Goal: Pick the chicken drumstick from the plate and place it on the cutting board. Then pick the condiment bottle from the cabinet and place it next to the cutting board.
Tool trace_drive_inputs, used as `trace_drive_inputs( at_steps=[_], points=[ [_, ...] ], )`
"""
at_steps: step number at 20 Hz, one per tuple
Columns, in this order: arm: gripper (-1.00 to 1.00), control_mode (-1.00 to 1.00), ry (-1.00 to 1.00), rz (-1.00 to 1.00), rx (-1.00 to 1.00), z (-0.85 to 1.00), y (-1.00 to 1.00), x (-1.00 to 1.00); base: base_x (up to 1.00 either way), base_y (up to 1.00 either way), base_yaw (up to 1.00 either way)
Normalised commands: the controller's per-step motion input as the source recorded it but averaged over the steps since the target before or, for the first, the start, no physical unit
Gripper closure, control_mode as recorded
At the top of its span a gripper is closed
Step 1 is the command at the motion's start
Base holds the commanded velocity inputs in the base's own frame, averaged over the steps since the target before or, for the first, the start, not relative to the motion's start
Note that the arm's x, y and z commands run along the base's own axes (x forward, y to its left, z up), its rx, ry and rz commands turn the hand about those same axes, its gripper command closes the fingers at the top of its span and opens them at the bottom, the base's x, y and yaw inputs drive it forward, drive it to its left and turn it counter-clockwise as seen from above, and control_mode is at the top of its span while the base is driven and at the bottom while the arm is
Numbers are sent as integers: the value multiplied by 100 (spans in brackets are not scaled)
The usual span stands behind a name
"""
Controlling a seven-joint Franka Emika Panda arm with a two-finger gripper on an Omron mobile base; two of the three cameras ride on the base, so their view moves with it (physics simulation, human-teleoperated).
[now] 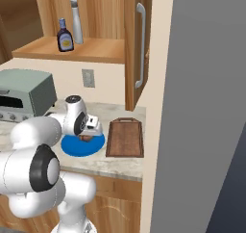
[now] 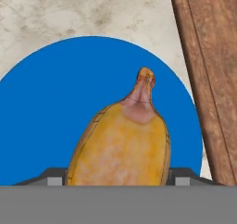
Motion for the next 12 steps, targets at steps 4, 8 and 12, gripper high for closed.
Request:
trace_drive_inputs(
  at_steps=[4,8,12],
  points=[
    [100,-100,4,-1,-3,2,-25,0,0,0,0],
    [100,-100,2,-1,-2,1,-26,0,0,0,0],
    [100,-100,0,-2,-2,0,-24,0,0,0,0]
  ],
)
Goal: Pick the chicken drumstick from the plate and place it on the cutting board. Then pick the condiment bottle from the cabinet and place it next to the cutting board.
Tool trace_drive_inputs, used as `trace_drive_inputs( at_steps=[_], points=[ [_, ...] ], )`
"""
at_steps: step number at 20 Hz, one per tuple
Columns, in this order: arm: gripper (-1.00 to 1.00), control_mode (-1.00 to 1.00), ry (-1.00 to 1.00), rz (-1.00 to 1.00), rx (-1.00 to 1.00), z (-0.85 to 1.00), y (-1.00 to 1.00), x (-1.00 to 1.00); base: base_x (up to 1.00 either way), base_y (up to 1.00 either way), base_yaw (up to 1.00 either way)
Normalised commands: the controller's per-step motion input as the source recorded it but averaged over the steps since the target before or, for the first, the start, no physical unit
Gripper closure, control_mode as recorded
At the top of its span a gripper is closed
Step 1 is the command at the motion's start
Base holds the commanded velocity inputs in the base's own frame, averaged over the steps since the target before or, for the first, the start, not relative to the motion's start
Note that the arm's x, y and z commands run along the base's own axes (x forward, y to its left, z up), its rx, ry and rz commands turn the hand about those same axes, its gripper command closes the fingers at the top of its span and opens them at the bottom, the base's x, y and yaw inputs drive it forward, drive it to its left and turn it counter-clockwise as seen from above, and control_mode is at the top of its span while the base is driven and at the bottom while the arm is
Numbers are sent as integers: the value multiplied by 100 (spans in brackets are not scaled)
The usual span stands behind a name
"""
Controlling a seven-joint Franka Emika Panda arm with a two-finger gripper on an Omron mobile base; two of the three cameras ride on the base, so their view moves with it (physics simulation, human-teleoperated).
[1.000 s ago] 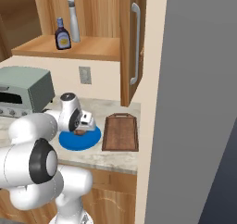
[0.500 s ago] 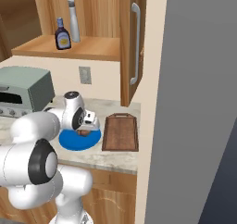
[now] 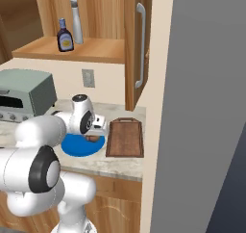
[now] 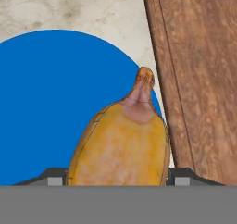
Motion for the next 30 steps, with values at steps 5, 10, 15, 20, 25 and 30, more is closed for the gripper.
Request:
trace_drive_inputs(
  at_steps=[5,10,15,20,25,30],
  points=[
    [100,-100,0,-2,-2,0,-30,1,0,0,0],
    [100,-100,0,-2,-1,0,-30,3,0,0,0],
    [100,-100,0,-1,0,0,-32,2,0,0,0],
    [100,-100,0,0,0,-1,-30,1,0,0,0],
    [100,-100,0,0,0,-5,-26,4,0,0,0],
    [100,-100,0,0,0,-9,-16,13,0,0,0]
  ],
)
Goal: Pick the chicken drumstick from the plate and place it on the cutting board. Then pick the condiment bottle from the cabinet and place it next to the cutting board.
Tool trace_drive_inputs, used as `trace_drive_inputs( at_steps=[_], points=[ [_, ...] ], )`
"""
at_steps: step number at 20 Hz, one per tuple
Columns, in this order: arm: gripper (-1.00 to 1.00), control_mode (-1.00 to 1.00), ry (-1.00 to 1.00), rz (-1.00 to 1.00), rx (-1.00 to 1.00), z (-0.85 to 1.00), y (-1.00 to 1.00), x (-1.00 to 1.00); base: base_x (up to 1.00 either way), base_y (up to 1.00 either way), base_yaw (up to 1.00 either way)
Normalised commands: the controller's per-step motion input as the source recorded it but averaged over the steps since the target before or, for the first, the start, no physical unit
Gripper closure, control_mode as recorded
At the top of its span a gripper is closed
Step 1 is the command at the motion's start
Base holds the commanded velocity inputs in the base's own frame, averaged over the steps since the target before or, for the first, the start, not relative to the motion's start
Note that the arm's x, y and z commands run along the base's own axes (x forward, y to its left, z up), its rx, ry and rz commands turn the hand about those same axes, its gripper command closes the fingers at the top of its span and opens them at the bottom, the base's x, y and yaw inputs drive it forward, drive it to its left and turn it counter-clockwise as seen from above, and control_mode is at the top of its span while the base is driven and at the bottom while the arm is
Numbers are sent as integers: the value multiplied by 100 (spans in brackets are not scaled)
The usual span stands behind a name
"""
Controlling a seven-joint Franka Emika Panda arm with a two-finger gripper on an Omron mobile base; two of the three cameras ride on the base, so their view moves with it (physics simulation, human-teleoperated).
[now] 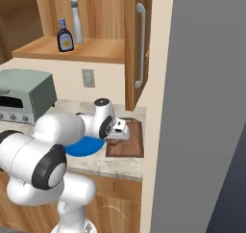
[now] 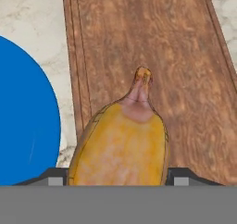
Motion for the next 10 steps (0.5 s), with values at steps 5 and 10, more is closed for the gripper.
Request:
trace_drive_inputs(
  at_steps=[5,10],
  points=[
    [100,-100,-1,0,0,-10,-19,18,0,0,0],
    [100,-100,-1,0,0,-10,-20,20,0,0,0]
  ],
)
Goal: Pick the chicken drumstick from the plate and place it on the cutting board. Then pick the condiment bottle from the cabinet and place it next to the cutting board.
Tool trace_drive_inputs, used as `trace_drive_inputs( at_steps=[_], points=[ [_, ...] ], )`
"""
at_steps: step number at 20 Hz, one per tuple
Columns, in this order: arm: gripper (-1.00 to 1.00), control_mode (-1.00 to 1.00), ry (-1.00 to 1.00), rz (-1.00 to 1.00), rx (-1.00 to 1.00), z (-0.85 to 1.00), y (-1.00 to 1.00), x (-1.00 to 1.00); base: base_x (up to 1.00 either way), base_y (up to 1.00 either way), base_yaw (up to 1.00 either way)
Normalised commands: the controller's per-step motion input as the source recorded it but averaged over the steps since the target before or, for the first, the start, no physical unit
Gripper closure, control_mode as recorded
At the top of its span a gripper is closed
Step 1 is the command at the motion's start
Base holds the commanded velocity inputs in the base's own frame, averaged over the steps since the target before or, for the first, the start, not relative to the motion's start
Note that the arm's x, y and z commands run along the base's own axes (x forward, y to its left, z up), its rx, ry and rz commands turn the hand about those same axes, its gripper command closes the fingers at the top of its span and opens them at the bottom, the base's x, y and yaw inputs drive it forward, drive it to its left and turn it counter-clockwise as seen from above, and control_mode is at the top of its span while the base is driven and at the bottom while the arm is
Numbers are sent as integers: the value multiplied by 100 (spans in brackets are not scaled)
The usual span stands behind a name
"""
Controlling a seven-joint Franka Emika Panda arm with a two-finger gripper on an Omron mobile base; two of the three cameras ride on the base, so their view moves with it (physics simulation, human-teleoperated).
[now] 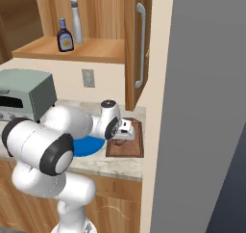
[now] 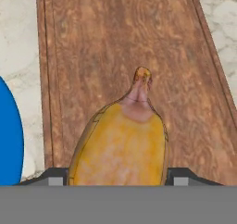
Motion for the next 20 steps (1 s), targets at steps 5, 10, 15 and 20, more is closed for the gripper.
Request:
trace_drive_inputs(
  at_steps=[5,10,15,20],
  points=[
    [100,-100,-2,0,0,-13,-4,20,0,0,0],
    [100,-100,-2,0,0,-21,0,18,0,0,0],
    [-100,-100,-1,0,0,-31,0,16,0,0,0],
    [-100,-100,0,0,0,-10,0,5,0,0,0]
  ],
)
